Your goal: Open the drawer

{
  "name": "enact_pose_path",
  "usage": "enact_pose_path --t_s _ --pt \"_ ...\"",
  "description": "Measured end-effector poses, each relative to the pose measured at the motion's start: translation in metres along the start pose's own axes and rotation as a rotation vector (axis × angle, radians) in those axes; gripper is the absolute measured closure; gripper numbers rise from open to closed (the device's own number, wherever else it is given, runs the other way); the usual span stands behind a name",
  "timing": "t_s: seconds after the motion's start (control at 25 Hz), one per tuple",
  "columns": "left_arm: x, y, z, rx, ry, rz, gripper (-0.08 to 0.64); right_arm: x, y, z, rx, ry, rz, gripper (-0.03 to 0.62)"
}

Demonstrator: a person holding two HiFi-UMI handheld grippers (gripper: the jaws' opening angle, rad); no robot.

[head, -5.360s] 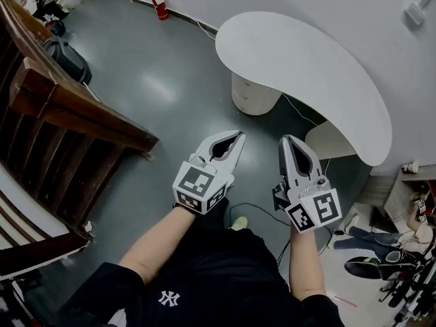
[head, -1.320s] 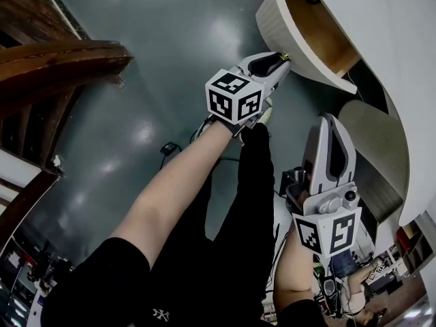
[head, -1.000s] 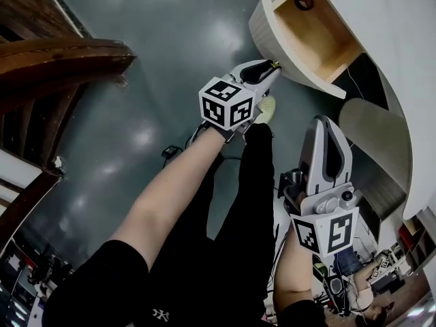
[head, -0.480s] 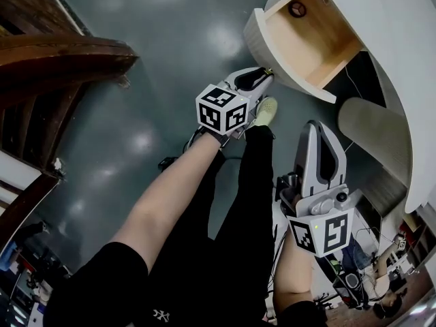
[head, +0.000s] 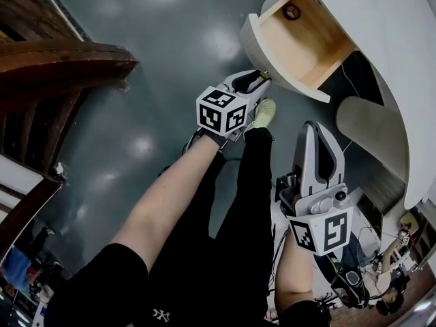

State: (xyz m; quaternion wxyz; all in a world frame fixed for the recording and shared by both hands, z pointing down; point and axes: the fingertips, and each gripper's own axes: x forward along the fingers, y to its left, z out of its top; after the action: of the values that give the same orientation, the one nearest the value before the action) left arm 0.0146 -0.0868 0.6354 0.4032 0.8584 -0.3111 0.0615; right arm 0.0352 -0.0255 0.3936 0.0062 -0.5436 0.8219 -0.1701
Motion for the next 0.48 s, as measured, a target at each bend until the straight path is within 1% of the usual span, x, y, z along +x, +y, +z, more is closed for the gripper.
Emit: enact_pose_path --t_s 0.12,0.24,0.36,0.48 --pt "-0.007 -0.001 0.002 0.0 0.021 0.019 0.425 -0.001 0.004 0.008 -0.002 -0.001 0.002 0.578" --pt "-0.018 -0.01 0.01 0.03 0.045 0.027 0.426 -0.003 0.008 0.019 -0.008 -0.005 0.006 0.578" --pt "-0.029 -0.024 0.024 0.045 0.045 0.019 0.431 -0.005 0.011 0.034 -0.018 -0.017 0.005 0.578" --pt "-0.047 -0.045 0.041 0.048 0.033 0.006 0.464 -0.009 0.014 0.052 -0.033 -0.021 0.004 0.578"
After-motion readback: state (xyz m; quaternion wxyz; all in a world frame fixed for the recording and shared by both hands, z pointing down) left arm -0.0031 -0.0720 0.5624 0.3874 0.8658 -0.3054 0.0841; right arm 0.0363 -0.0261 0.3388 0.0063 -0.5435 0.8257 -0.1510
